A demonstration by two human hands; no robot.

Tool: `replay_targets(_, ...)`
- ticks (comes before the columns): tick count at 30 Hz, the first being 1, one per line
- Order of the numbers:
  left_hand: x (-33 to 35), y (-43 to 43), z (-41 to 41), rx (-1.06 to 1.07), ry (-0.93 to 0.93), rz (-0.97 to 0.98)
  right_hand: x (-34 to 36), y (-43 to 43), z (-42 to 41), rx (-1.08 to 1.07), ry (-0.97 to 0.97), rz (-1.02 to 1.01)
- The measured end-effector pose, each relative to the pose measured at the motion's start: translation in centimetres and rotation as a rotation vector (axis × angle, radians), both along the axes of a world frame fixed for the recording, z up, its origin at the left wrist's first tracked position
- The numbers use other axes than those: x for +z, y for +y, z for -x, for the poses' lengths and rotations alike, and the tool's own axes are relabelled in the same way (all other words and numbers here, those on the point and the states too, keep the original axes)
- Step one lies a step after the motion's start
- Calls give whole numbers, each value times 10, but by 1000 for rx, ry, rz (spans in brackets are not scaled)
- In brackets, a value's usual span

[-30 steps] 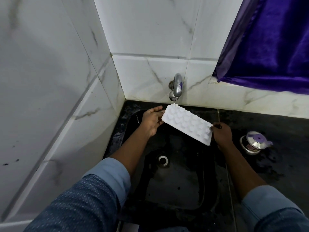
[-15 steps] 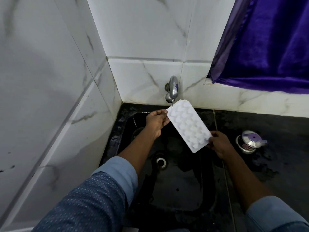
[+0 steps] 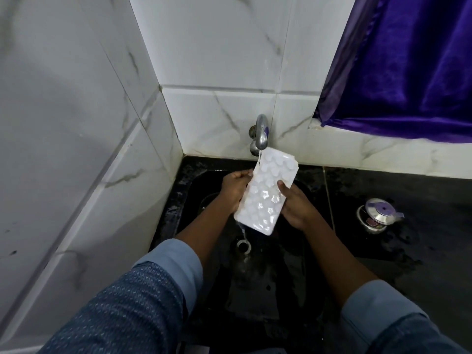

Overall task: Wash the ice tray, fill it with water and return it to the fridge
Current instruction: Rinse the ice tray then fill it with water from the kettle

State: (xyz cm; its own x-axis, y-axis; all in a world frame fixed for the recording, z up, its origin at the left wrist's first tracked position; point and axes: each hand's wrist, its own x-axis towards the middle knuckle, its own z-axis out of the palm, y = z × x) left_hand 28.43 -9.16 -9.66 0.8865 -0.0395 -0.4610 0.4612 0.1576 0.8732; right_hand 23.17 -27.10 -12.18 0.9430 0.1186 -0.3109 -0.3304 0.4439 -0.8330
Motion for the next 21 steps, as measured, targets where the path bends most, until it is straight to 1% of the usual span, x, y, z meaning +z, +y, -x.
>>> replay_targets(3, -16, 26, 8, -87, 9, -220, -5, 8, -4, -80, 73, -121)
replay_targets(6, -30, 55, 13, -81, 26, -276, -13, 16, -2, -182, 167, -249)
replay_targets(8, -33, 70, 17, -89, 119, -192, -19, 22, -1, -222, 200, -341)
replay_targets(10, -32, 78, 22, -106, 198, -13, -22, 29, -2, -280, 234, -424)
replay_targets(12, -35, 78, 24, -91, 192, 94, -24, 32, -3, -328, 264, -496)
replay_targets(15, -37, 70, 26, -23, 132, 98, -28, 28, 1, -356, 299, -519)
replay_targets(18, -36, 58, 21, 59, 93, 90, -29, 17, 5, -351, 320, -445)
replay_targets(21, -33, 46, 15, 94, 78, 73, -28, 5, 5, -391, 335, -396)
